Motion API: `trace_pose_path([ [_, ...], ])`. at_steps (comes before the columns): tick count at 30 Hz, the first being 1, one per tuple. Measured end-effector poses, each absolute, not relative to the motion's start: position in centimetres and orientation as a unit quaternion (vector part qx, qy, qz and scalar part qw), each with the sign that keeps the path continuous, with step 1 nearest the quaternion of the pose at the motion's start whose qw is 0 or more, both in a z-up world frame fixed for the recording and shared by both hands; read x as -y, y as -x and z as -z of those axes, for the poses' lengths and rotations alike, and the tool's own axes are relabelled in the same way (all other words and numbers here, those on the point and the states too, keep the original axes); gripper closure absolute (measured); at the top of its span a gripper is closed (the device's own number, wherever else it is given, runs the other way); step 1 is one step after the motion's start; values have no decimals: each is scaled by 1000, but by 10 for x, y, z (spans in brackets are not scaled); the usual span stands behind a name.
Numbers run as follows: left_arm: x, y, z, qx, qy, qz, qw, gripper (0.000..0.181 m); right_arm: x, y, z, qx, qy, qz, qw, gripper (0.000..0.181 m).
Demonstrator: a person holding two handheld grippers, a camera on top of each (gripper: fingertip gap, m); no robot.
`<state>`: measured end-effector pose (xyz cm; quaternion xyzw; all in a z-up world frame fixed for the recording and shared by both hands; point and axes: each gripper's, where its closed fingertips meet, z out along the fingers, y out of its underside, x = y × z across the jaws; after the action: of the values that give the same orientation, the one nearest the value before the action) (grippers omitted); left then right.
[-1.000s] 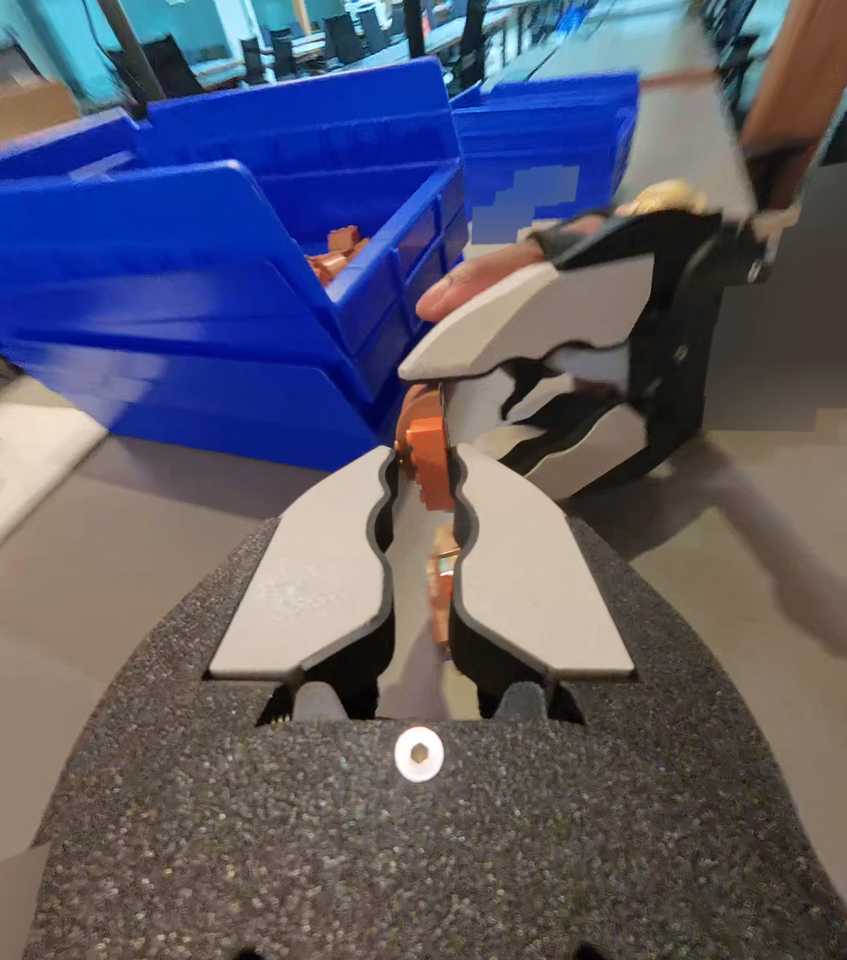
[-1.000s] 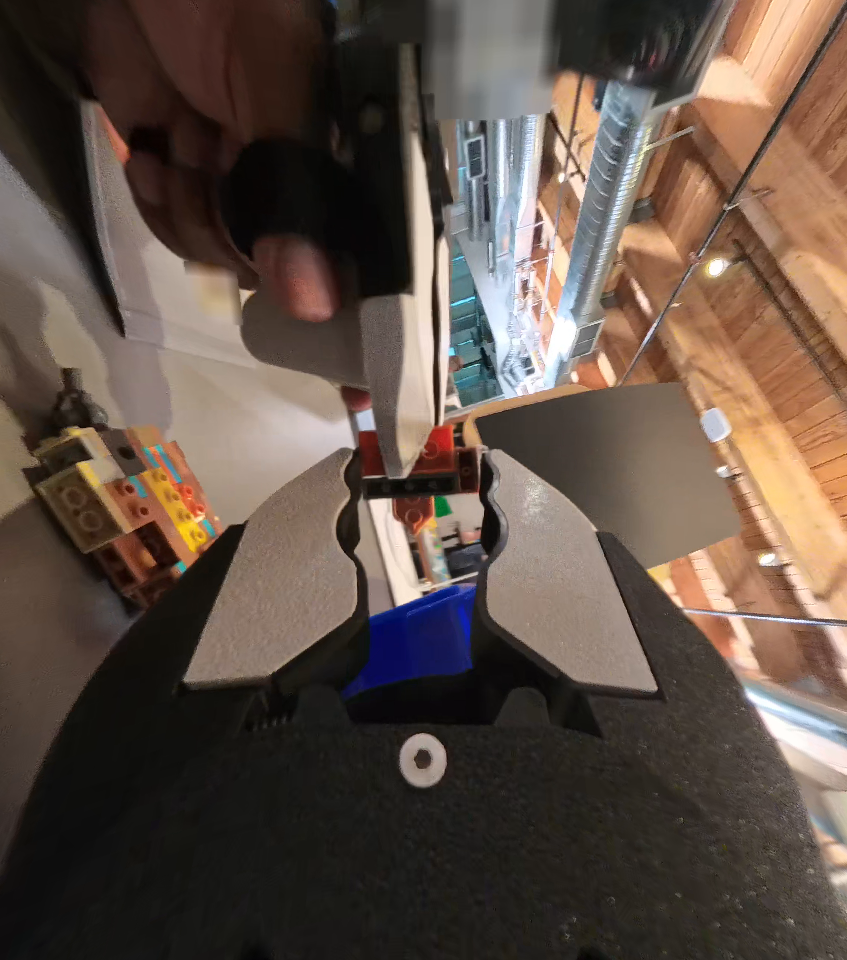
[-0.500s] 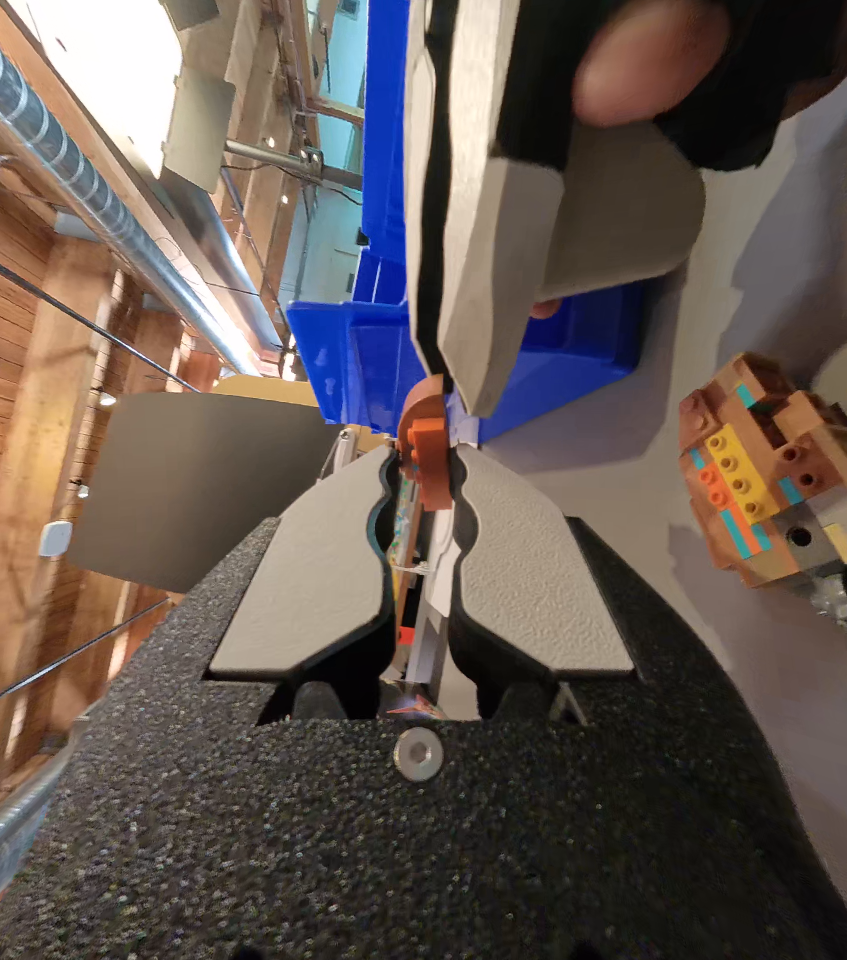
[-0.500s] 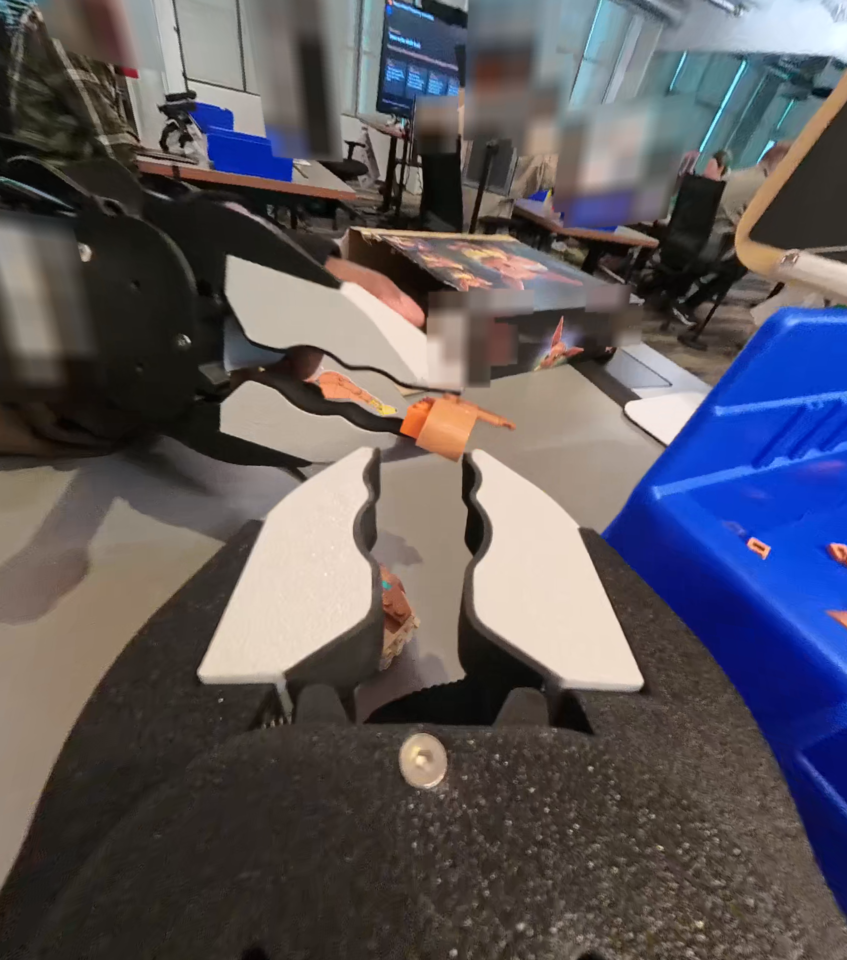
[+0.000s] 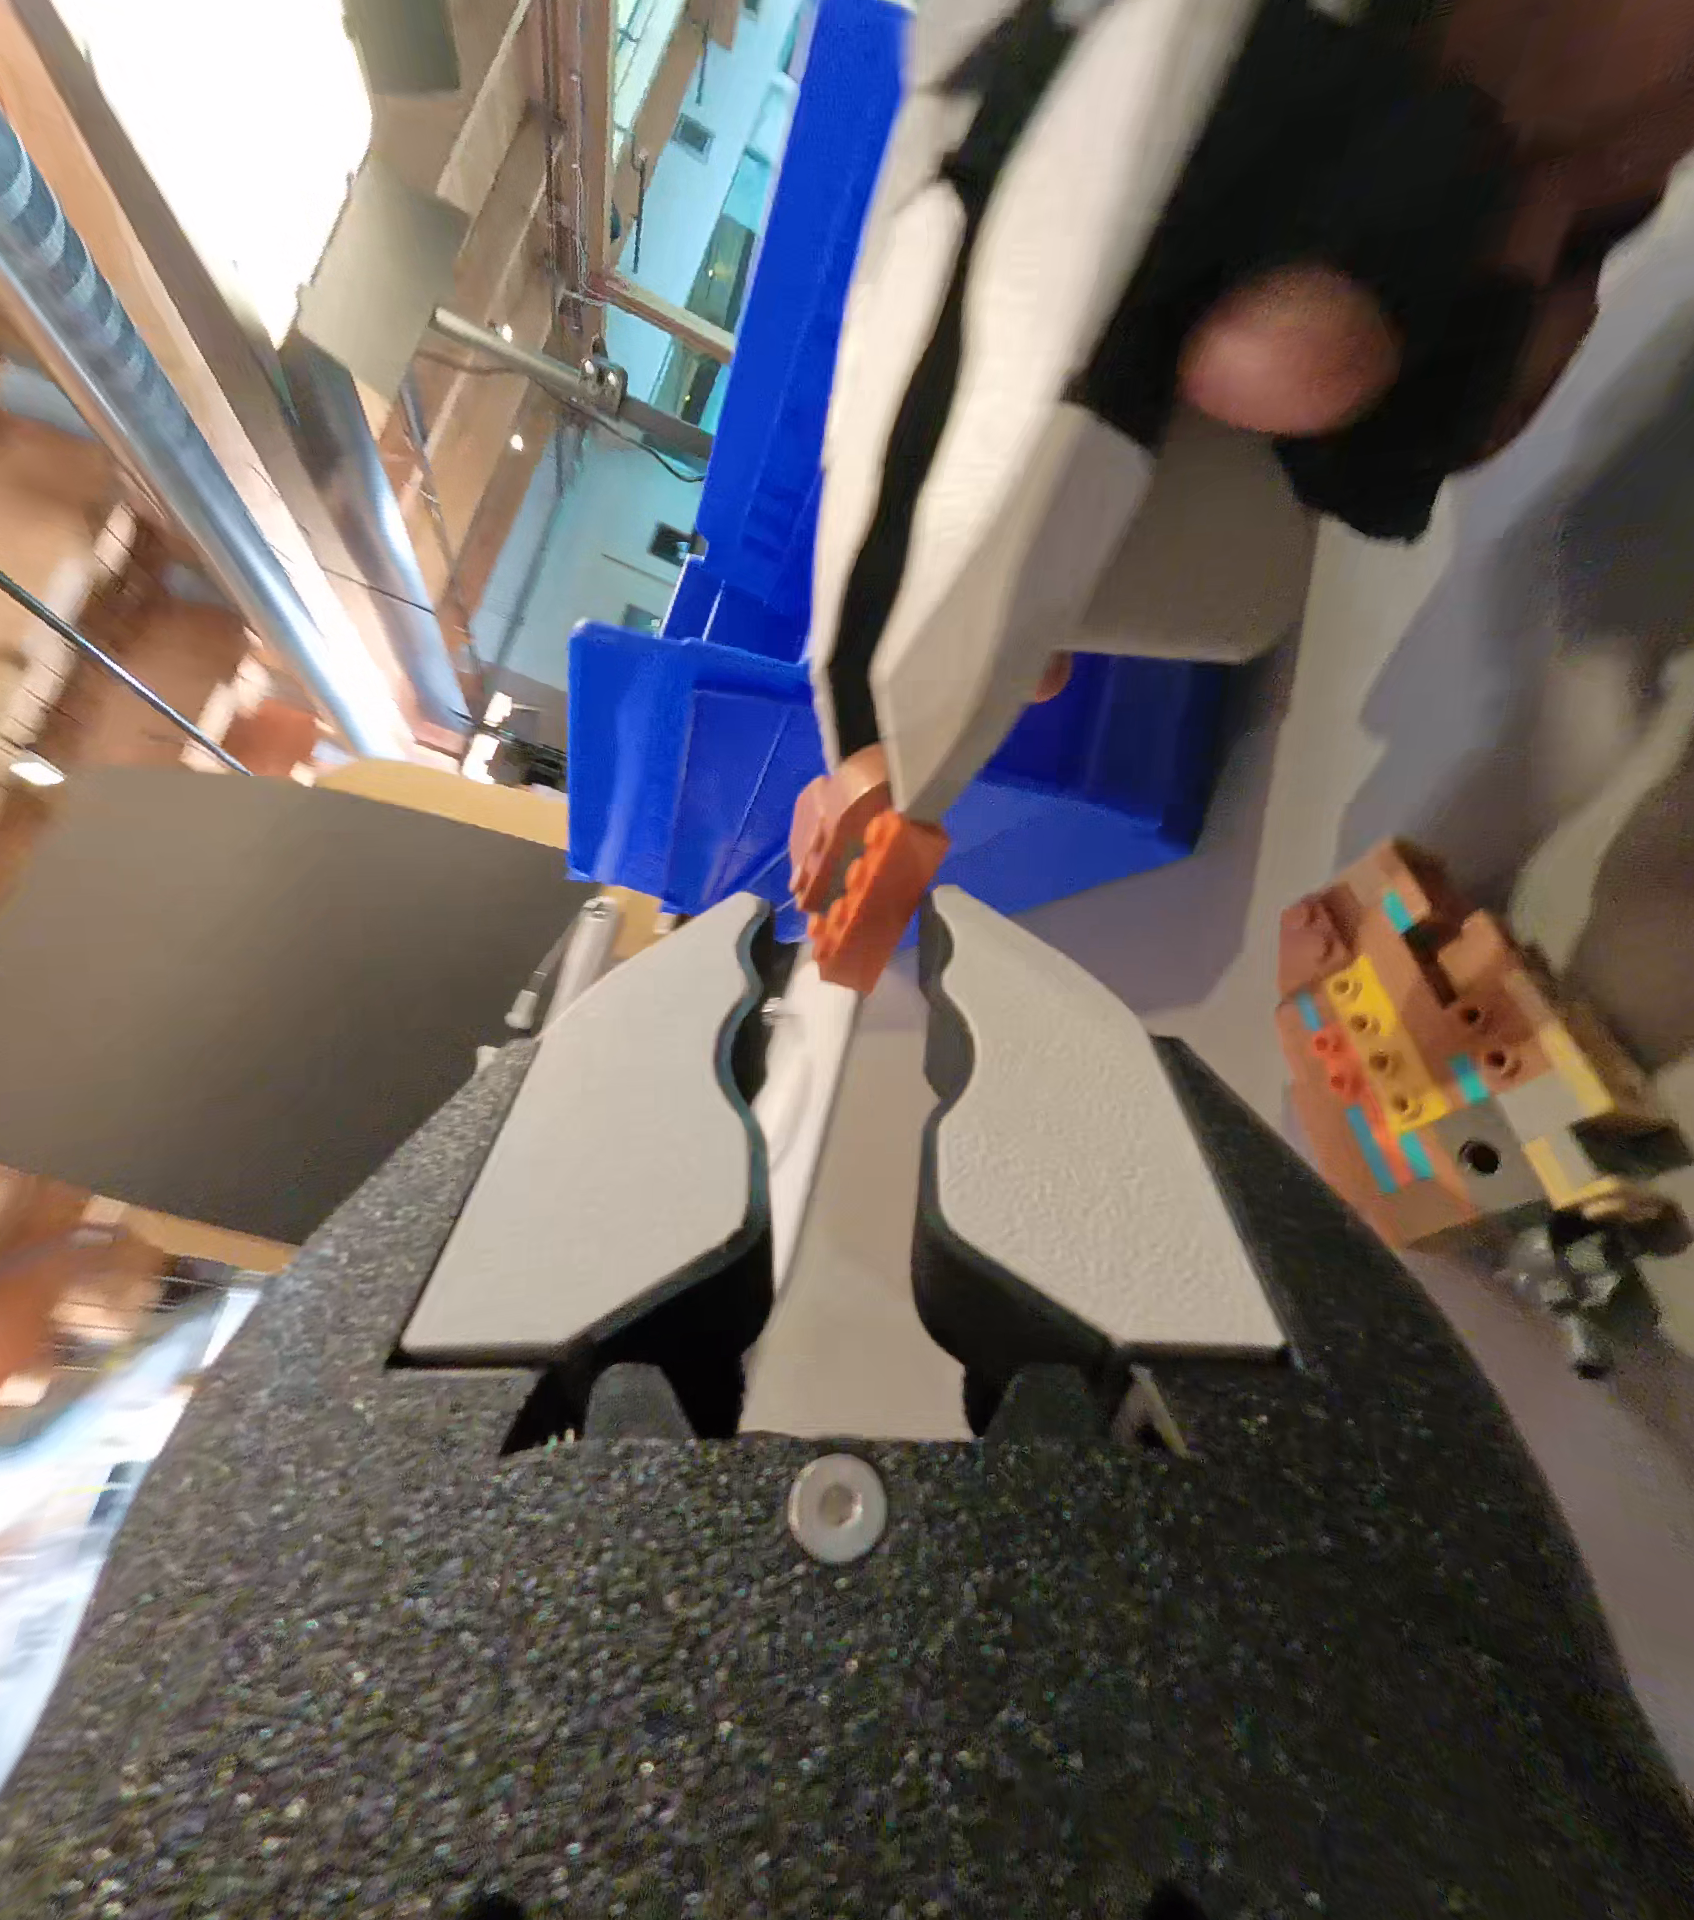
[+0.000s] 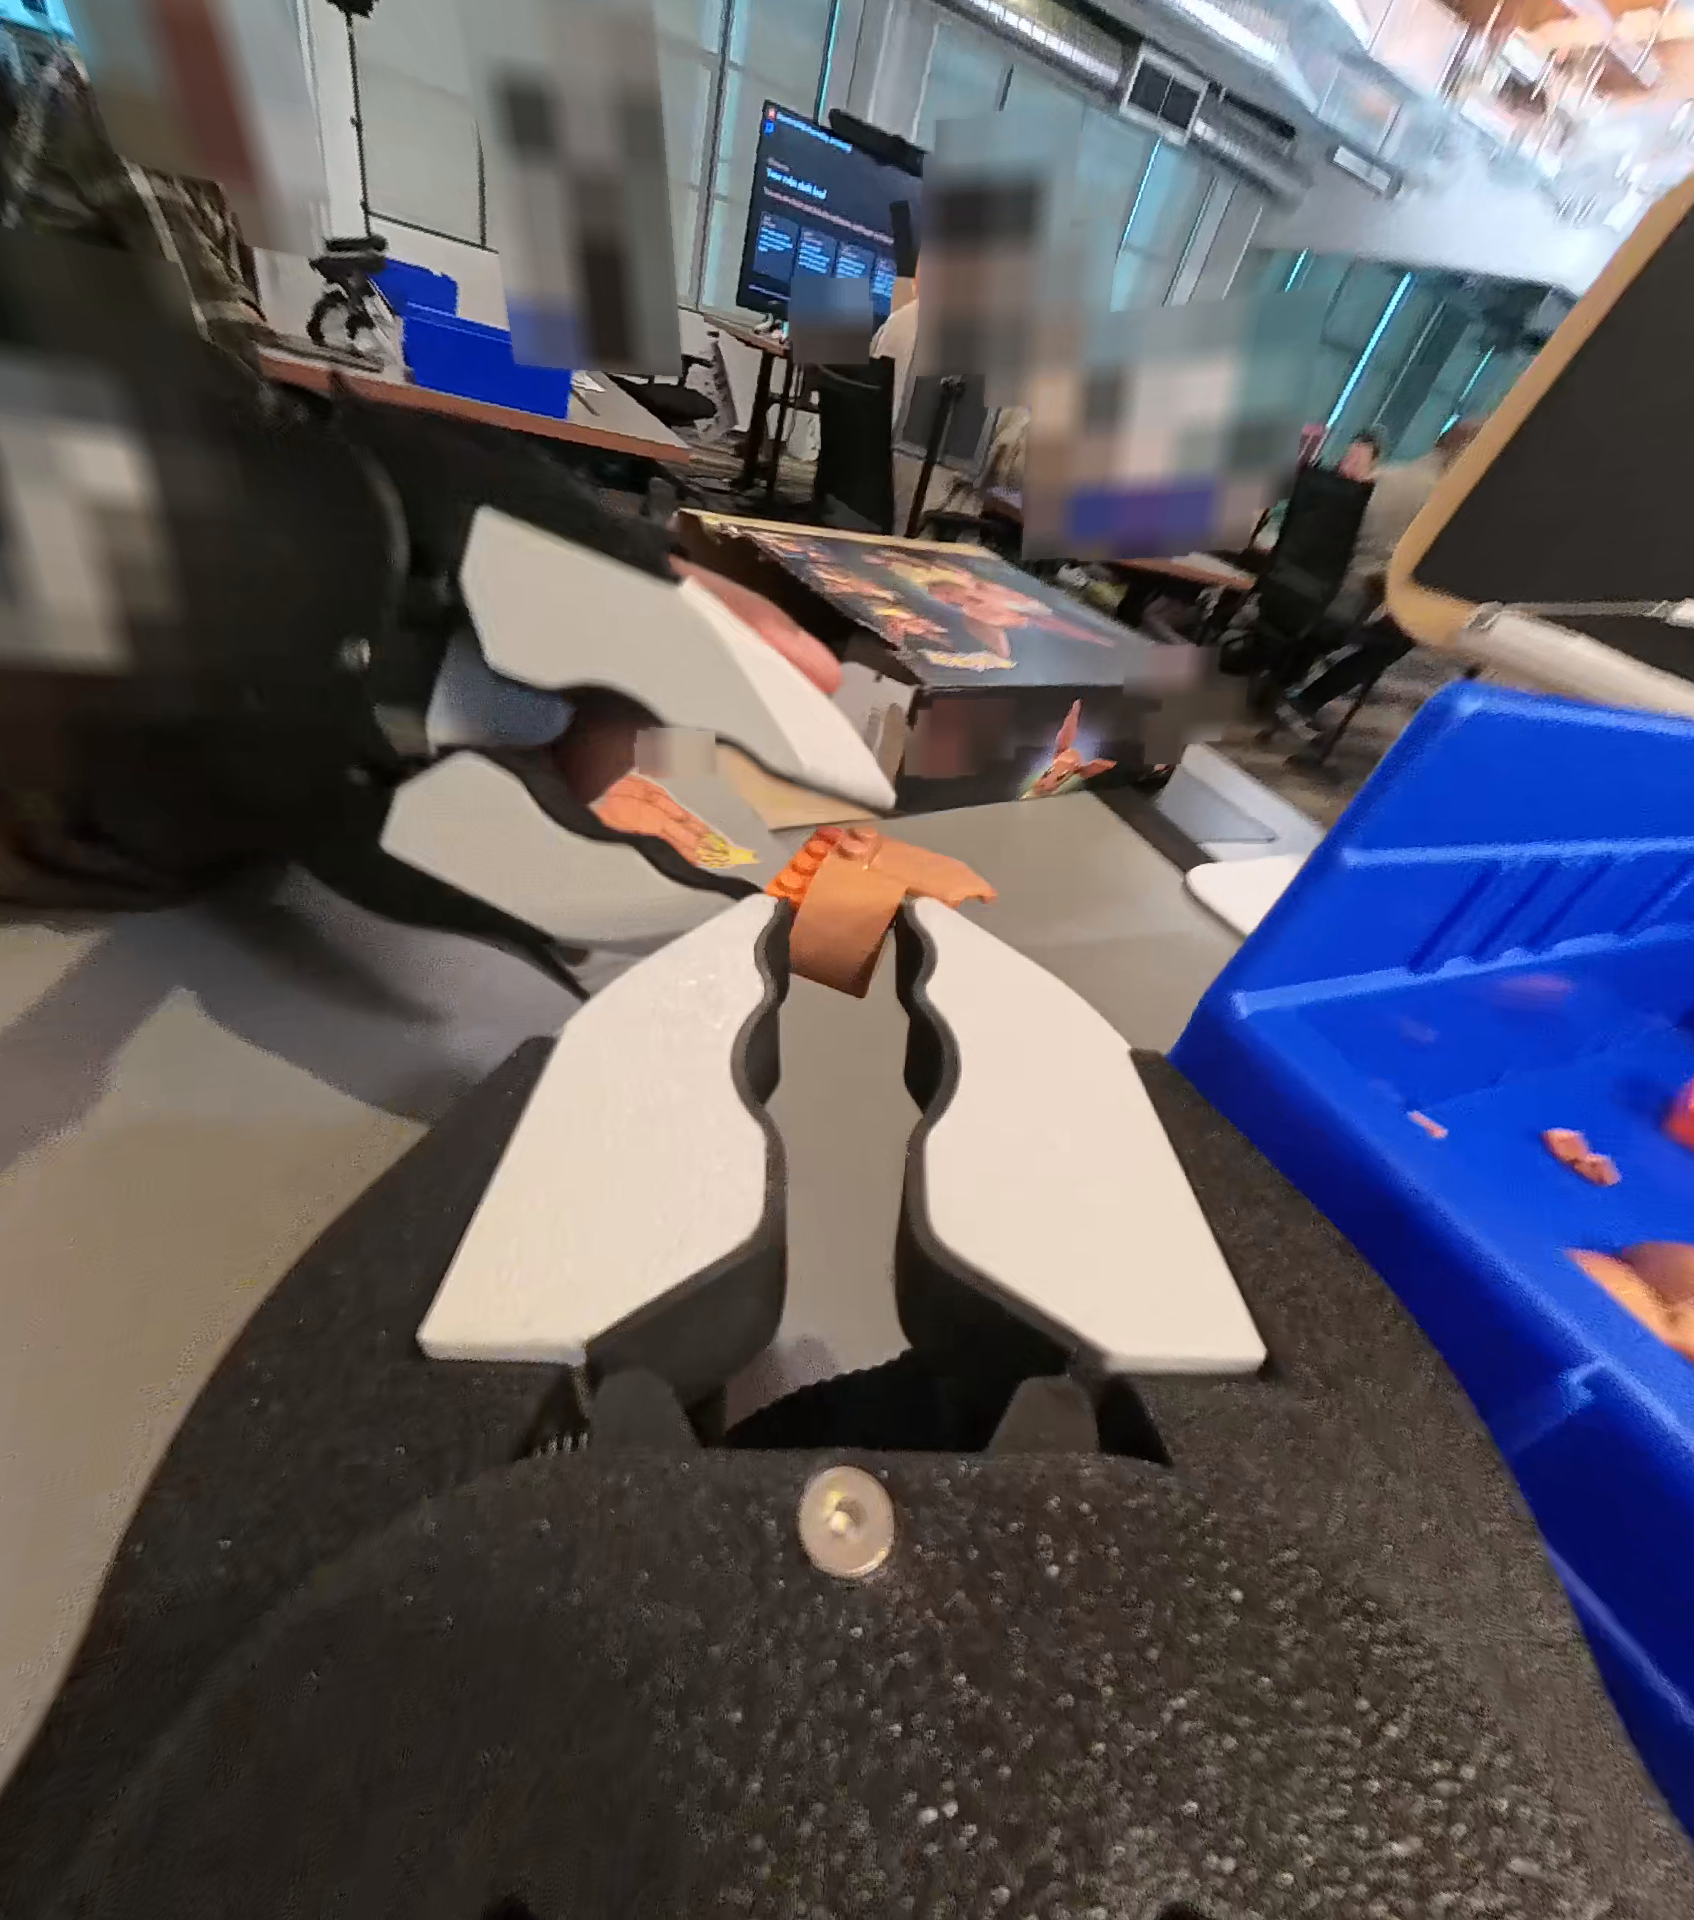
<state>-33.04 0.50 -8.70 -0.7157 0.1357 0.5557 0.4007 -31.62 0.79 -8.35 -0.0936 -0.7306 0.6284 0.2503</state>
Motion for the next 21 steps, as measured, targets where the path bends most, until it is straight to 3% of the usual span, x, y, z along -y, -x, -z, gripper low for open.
trace_pose_path([
  [6, 2, 325, 79, 48, 765, -211, 607, 139, -17, 316, 74, 708, 14, -598, 376, 162],
  [10, 5, 321, 58, 185, 683, 65, 704, 139, -15, 308, 69, 685, -46, -574, 446, 162],
  [15, -4, 311, 56, 237, 605, 252, 717, 138, -6, 298, 71, 673, -90, -545, 492, 162],
  [21, -21, 300, 70, 255, 597, 310, 694, 141, -3, 296, 72, 664, -102, -535, 513, 162],
])
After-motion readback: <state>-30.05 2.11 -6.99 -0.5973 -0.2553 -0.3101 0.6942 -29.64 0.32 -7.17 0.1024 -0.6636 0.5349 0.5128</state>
